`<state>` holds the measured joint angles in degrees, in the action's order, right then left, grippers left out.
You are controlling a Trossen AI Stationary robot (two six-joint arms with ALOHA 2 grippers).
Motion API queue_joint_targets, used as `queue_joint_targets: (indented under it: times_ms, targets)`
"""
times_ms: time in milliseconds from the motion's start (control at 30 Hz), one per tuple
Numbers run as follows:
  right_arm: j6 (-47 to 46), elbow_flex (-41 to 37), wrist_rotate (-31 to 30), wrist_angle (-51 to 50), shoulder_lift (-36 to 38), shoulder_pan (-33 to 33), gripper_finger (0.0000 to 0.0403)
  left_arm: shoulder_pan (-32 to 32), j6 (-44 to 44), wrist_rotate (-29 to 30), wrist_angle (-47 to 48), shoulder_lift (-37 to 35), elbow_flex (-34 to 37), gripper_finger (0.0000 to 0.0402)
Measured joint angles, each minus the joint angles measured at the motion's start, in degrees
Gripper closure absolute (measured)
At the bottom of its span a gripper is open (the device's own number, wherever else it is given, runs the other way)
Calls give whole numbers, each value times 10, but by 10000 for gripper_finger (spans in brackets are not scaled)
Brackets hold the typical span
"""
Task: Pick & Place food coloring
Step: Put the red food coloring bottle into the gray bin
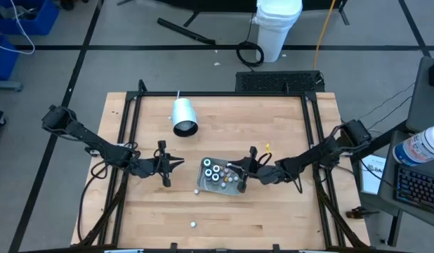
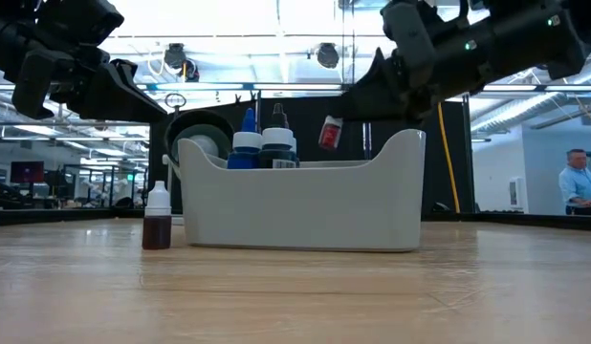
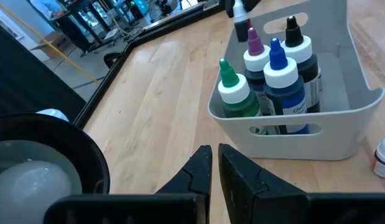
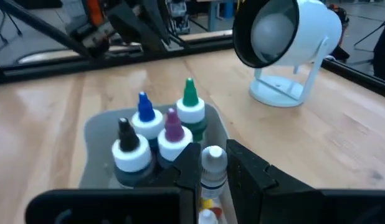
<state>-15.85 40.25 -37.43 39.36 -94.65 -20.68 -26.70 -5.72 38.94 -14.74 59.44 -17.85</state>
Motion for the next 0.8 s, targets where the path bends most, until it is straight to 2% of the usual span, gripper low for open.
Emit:
queue_joint_targets:
  times_ms: [333,467,600,800]
  targets:
    - [-4,0,2,-26,1,-30,357,0,-17,0,0,0,0,364]
    - [-4,0,2,-63,0,-30,357,0,-17,0,0,0,0,364]
    - [-4,0,2,-56,1,-25,357,0,-16,0,0,0,0,364]
    - [5,26,32,-73,-9,-26,357,0,-17,0,0,0,0,364]
